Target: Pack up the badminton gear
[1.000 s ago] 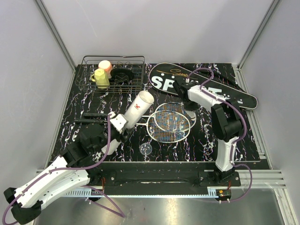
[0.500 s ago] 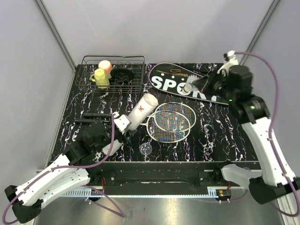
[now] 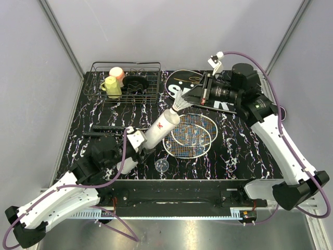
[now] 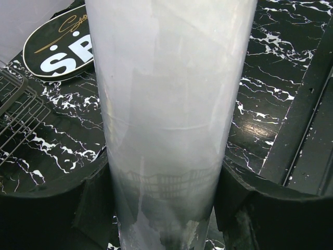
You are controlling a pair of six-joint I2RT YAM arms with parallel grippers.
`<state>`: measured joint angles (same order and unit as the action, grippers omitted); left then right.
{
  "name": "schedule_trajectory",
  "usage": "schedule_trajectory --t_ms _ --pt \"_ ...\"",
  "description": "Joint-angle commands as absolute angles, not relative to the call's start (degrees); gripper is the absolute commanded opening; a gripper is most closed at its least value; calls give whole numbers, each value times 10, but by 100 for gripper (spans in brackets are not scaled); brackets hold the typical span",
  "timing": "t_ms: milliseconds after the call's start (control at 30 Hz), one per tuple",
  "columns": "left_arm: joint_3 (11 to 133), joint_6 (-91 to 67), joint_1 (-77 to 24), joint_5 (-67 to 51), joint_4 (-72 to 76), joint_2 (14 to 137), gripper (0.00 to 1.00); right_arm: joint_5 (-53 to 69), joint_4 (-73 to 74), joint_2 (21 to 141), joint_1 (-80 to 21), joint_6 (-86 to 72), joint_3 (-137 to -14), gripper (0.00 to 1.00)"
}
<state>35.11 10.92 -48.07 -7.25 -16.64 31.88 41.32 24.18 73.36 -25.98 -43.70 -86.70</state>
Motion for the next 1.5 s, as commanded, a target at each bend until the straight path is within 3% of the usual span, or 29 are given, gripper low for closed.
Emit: schedule_trajectory --t_ms 0,300,333,400,467,533,767,1000,1200,1300,1467 --pt "373 112 -482 -94 -112 312 10 434 208 728 -289 -444 -863 0" --pt "372 112 -482 -90 -108 313 10 414 301 733 -322 -370 -862 2" --pt "372 113 -482 -90 -108 315 10 380 330 736 -329 -349 -883 23" --pt "372 113 -482 -90 -108 314 10 335 411 743 -330 -288 -923 42" --pt "371 112 -482 -91 -109 315 10 297 438 739 -330 -260 -939 58" --pt "371 112 -482 -92 -108 313 10 297 460 742 -330 -238 -950 65" --pt "371 112 -482 -92 -108 314 10 341 428 776 -358 -256 -918 67" --pt "371 109 -482 -88 -108 312 10 293 404 809 -412 -273 -913 68" --pt "374 105 -482 -41 -108 305 9 234 400 747 -405 -256 -932 87" --pt "377 105 -482 44 -110 296 7 109 391 687 -388 -270 -905 99" --pt "372 102 -482 203 -102 266 6 -113 386 603 -375 -312 -808 100"
